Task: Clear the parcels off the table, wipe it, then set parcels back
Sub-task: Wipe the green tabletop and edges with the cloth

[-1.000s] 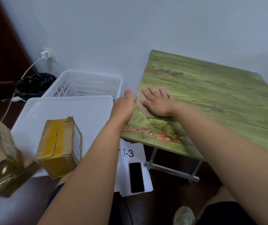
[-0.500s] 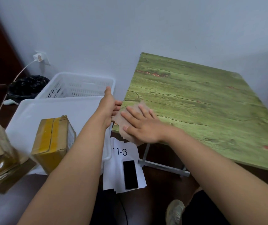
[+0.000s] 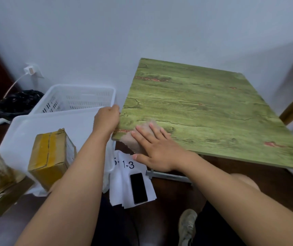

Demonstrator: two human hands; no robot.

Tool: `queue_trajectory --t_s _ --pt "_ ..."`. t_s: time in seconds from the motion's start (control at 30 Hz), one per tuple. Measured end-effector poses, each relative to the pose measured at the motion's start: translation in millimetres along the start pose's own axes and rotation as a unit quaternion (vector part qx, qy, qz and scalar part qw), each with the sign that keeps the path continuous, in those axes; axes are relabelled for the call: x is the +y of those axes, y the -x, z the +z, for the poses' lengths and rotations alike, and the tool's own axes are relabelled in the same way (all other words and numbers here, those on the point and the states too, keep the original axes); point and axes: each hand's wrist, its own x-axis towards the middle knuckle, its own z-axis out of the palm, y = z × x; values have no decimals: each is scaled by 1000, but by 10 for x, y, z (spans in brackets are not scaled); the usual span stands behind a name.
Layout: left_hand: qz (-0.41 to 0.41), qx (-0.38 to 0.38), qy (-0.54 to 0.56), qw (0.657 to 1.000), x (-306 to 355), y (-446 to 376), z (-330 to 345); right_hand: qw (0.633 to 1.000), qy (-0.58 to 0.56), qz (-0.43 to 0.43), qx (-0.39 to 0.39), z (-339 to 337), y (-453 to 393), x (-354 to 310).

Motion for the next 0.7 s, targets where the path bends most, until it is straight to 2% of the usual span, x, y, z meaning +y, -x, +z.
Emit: queue_trajectory --t_s 0.17,0.3,0.43,0.53,0.7 --pt "83 59 -169 980 45 171 165 998 -7 69 -1 31 332 328" --pt "130 53 -249 958 107 293 330 992 -23 126 -11 50 655 701" --pt "140 8 -305 942 106 351 401 984 -36 174 -12 59 865 937" --pt "113 -7 -266 957 126 369 389 984 -30 176 -8 73 873 920" --pt "70 20 -165 984 152 308 304 986 -33 163 -12 40 711 800"
